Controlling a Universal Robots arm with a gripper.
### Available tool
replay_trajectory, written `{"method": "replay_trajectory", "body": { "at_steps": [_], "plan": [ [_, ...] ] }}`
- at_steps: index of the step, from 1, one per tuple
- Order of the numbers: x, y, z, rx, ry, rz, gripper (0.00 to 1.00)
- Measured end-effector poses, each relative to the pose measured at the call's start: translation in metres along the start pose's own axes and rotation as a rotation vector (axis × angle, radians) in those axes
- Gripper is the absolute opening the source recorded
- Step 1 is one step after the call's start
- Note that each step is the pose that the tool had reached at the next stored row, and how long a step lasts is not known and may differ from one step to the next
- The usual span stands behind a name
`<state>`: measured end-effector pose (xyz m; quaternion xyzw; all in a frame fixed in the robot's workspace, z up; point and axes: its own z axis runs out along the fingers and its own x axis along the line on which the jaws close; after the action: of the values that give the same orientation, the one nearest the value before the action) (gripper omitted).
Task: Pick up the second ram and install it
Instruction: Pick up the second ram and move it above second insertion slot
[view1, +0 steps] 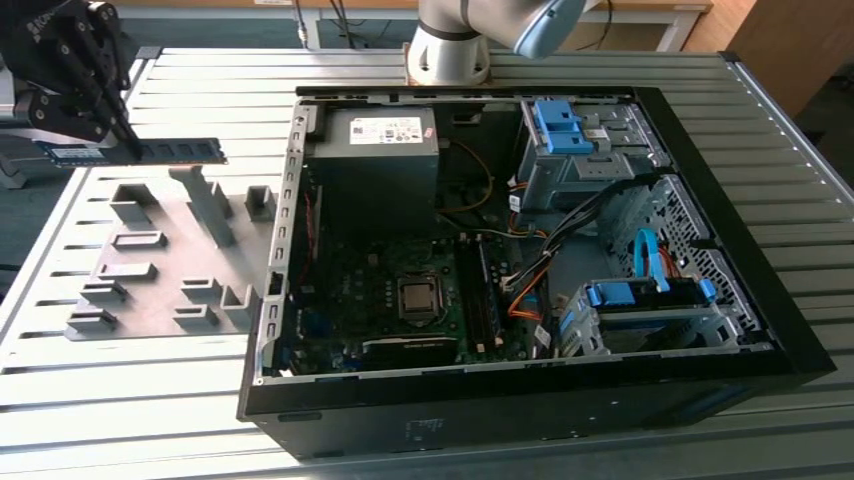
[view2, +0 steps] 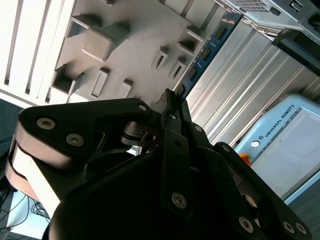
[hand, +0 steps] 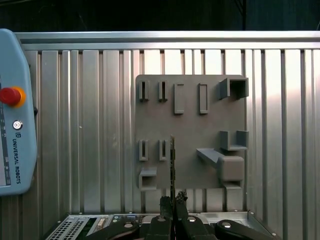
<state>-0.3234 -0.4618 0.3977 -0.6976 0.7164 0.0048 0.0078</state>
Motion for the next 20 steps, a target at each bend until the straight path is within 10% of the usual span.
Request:
{"method": "replay_trajectory", "body": {
  "at_steps": [20],
  "plan": [
    [-0.0003, -0.0108, 0.0000, 0.0000, 0.0000, 0.000, 0.14]
  ]
}}
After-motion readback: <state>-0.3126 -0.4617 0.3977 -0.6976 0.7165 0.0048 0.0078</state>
